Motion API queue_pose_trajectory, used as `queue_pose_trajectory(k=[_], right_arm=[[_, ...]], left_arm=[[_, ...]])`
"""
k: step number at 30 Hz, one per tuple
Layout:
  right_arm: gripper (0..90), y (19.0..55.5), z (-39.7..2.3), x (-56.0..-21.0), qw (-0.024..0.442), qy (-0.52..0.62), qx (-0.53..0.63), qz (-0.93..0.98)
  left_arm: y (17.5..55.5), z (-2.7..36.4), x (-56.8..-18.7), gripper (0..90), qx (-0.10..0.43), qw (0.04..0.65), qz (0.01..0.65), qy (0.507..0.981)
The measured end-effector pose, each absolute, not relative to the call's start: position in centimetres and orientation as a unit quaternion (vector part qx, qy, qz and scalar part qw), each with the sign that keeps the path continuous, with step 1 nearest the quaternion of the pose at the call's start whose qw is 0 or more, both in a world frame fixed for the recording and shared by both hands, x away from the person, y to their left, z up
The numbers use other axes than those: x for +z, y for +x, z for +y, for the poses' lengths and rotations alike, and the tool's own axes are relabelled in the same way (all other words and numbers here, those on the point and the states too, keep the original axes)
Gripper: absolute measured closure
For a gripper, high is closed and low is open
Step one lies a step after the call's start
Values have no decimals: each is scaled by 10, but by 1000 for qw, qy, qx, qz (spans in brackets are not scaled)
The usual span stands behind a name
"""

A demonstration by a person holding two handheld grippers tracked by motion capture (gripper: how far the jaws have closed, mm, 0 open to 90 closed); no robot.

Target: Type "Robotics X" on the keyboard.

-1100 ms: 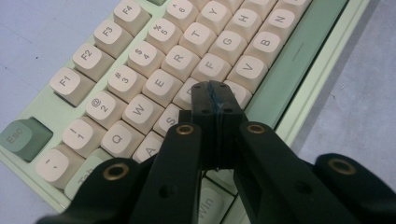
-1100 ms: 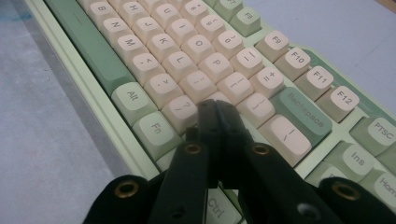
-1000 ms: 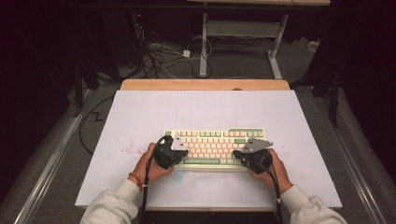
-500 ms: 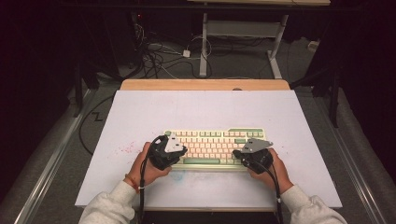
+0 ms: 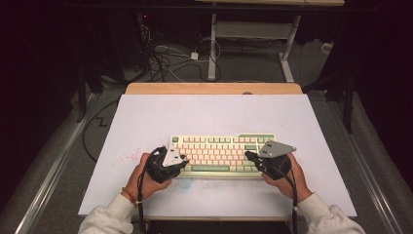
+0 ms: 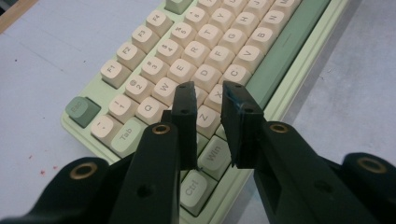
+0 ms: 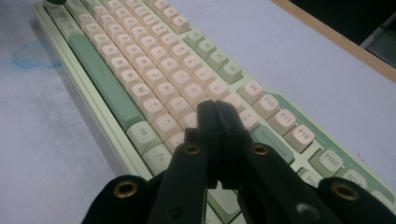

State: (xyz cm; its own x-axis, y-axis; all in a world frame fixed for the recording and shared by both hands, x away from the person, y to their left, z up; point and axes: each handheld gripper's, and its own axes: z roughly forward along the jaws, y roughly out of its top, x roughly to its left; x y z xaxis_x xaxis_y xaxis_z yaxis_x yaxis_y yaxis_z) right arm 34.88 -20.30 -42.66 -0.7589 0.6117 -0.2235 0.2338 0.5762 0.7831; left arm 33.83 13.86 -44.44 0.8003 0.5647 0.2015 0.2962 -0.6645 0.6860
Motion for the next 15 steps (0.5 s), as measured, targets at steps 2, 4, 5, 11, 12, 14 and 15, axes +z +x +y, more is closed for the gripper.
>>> queue_pose_trajectory(k=[2,4,5,11,12,14,15], right_arm=[[870,348,-204,-425,248,246,390,852],[853,347,-204,-424,254,249,390,849],[839,347,-205,-423,255,249,393,848],[696,347,-207,-422,262,254,398,842],[667,347,-207,-422,263,254,400,841],[604,347,-206,-423,266,257,399,839],[568,348,-206,-423,267,259,398,839]], left_arm=[[338,139,-445,637,217,327,244,887],[337,139,-446,581,225,330,246,883],[337,139,-447,562,229,334,248,880],[335,140,-447,390,258,341,261,866],[335,140,-447,371,257,341,261,866],[334,139,-447,341,261,343,262,863],[334,139,-447,323,260,343,262,864]])
